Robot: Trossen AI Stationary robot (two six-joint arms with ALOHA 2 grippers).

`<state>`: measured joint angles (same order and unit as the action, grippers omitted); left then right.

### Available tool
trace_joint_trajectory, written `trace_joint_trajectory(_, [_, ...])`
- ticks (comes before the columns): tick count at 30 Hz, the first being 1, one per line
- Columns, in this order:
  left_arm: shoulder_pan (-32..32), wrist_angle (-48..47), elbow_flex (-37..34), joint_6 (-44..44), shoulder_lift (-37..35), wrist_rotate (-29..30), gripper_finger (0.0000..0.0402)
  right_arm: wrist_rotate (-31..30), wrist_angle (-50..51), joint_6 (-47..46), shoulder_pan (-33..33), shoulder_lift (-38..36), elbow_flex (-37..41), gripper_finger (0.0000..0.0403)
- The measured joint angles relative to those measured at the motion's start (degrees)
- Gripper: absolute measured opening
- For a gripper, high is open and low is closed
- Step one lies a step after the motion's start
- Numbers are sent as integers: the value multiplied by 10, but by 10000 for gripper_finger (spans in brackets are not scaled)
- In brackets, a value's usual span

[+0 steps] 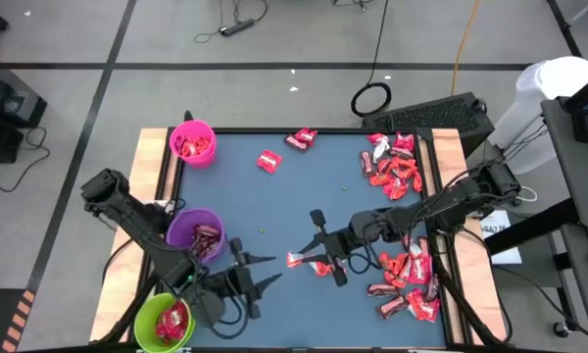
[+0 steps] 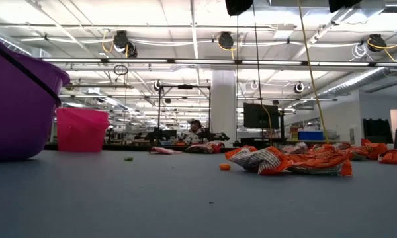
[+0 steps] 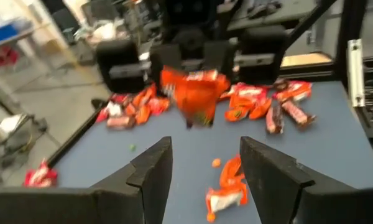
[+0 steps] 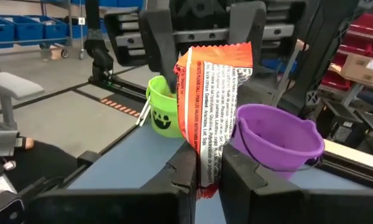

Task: Organize candy in baskets
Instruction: Put the orange chocolate into the pink bucket

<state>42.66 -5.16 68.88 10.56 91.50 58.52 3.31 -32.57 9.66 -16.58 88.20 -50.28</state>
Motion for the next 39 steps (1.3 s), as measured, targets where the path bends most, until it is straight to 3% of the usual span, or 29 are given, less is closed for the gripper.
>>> trace_joint_trajectory(9, [-51,52,0,-35,0,-50,194,0,-5,-5,0,0,0,41])
trace_joint_trajectory(14, [-76,74,0,-36,0,-131,194,0,-16,-5,0,0,0,41])
trace_joint_trajectory(17, [-83,78,0,-35,0,-151,190,0,-15,-5,0,0,0,41])
trace_joint_trajectory(20, [-88,78,0,-36,0,-153,165,0,-15,-5,0,0,0,41])
trace_joint_trajectory(28, [-93,77,0,-51,-1,-186,47,7,-11,-16,-3,0,0,44])
trace_joint_trajectory(31, [-93,78,0,-51,-1,-191,29,1,-11,-17,-7,0,0,67])
trace_joint_trajectory(39, [-90,62,0,-50,-18,-180,42,-8,22,-15,-11,-23,0,164])
